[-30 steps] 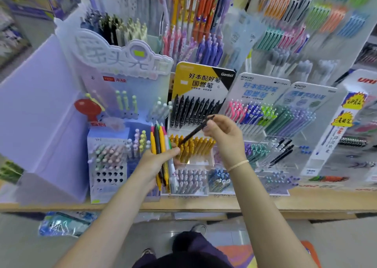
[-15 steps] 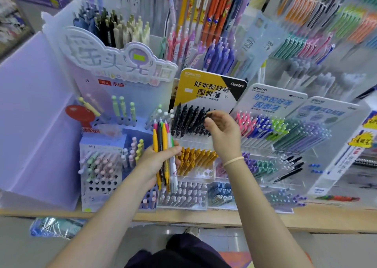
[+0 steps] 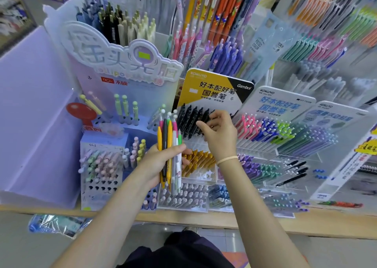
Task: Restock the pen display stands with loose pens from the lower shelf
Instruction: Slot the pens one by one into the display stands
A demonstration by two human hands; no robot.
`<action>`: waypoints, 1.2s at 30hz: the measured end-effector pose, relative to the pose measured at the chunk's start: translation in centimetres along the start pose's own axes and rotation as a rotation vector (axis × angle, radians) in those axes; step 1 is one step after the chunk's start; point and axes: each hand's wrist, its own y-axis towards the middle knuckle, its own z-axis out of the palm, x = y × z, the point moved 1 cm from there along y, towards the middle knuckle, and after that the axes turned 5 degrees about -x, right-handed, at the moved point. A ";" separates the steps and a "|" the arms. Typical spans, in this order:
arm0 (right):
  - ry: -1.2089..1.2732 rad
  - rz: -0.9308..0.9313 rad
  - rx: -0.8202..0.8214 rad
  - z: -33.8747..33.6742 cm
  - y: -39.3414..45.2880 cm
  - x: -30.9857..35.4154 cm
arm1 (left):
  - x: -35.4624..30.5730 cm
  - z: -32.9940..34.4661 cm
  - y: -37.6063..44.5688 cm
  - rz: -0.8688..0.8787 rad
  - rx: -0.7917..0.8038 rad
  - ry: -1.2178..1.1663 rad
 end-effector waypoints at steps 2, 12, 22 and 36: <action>0.059 0.044 0.075 -0.4 -1.0 0.4 | 0.1 -0.1 -0.2 -0.003 0.027 0.018; 0.418 0.394 0.521 -1.5 -3.7 0.4 | 1.2 0.3 -1.8 -0.137 0.303 0.119; 0.507 0.466 0.545 -1.2 -4.7 0.2 | 2.2 0.2 -2.8 -0.209 0.277 0.153; 0.721 0.371 0.146 -3.1 -3.4 1.2 | 2.5 -1.3 -2.1 -0.030 -0.052 -0.071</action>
